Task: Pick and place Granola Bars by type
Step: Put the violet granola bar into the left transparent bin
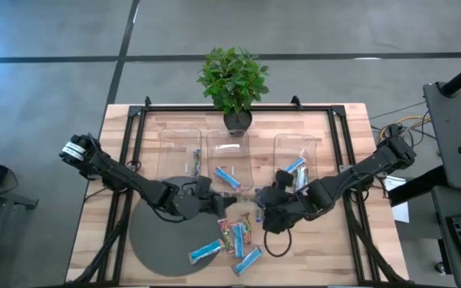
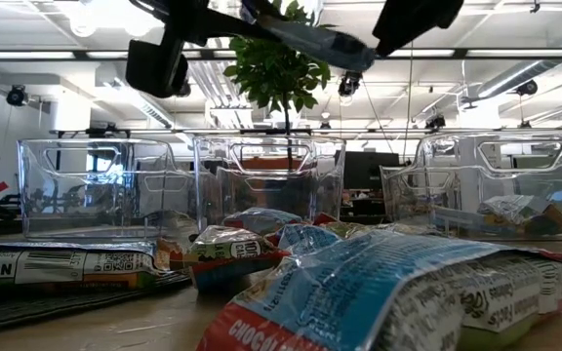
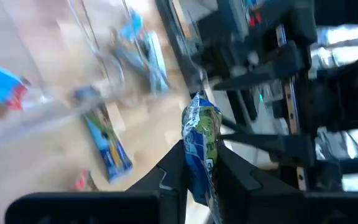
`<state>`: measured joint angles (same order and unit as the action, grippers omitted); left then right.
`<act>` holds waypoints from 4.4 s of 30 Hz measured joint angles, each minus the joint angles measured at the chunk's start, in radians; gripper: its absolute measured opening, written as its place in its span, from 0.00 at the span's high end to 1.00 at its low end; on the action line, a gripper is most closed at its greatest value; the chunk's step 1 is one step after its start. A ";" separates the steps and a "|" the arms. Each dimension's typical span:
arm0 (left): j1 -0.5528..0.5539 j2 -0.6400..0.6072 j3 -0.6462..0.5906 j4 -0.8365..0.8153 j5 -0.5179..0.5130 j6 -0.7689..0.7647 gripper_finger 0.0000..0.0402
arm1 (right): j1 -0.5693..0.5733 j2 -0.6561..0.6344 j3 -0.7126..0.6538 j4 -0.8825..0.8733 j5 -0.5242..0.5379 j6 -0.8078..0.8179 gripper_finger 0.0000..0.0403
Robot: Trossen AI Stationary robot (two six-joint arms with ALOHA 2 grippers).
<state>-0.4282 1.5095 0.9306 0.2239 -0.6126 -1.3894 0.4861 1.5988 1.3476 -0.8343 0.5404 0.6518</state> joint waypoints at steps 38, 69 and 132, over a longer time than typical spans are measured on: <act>0.071 0.013 0.293 -1.795 -0.211 -0.567 0.91 | -0.032 -0.087 -0.046 -0.301 0.111 0.017 0.42; -0.026 -0.031 0.436 -1.198 0.080 0.033 0.75 | -0.185 -0.086 -0.047 -0.197 -0.041 -0.060 0.42; -0.272 0.052 0.275 -0.396 -0.291 0.058 0.75 | -0.051 0.379 -0.076 0.154 -0.256 -1.585 0.43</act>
<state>-0.7002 1.5612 1.2060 -0.1720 -0.9035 -1.3315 0.4347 1.9782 1.2711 -0.6807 0.2839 -0.9334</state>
